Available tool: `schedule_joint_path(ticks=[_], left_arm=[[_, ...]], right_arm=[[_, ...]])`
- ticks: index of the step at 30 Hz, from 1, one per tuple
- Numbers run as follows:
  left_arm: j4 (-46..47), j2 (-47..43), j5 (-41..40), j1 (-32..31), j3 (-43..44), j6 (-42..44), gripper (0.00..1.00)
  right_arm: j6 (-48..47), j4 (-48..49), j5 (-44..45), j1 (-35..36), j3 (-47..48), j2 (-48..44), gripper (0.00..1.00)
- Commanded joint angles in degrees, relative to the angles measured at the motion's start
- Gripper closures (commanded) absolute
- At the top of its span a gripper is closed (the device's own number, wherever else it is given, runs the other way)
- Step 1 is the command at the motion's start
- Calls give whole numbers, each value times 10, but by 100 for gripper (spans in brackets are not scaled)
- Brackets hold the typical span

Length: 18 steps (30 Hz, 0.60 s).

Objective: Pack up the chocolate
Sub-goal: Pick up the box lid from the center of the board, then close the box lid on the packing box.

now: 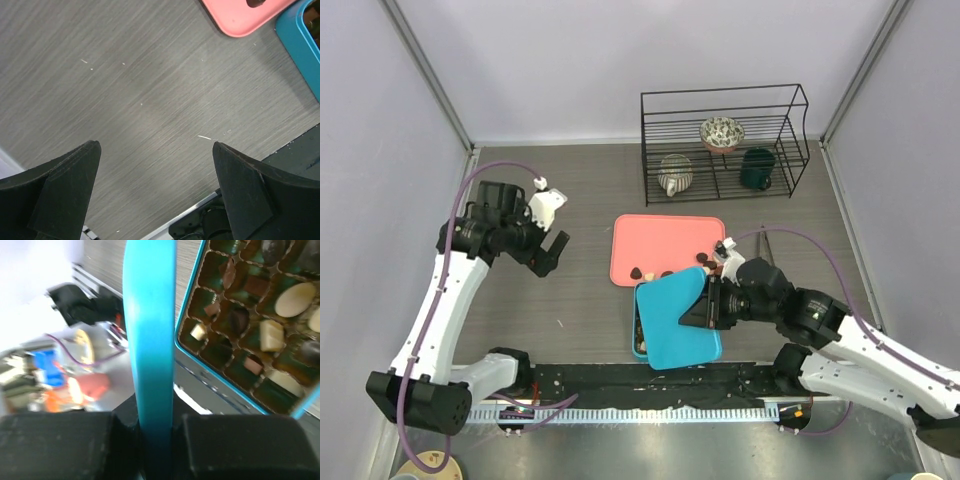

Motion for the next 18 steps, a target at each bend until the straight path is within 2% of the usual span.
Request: schedule_joint_path(ticks=[1, 9, 13, 17, 18], left_arm=[[41, -28, 28, 3, -30, -11, 0], [39, -28, 61, 3, -78, -41, 0], [37, -33, 90, 3, -95, -45, 0], [28, -38, 90, 3, -106, -29, 0], [23, -40, 89, 4, -109, -26, 0]], right_arm=[[105, 188, -147, -61, -82, -15, 99], [64, 210, -195, -184, -116, 28, 99], [32, 188, -213, -219, -124, 67, 99], [-22, 142, -216, -221, -112, 108, 87], [-30, 127, -216, -221, -108, 114, 77]])
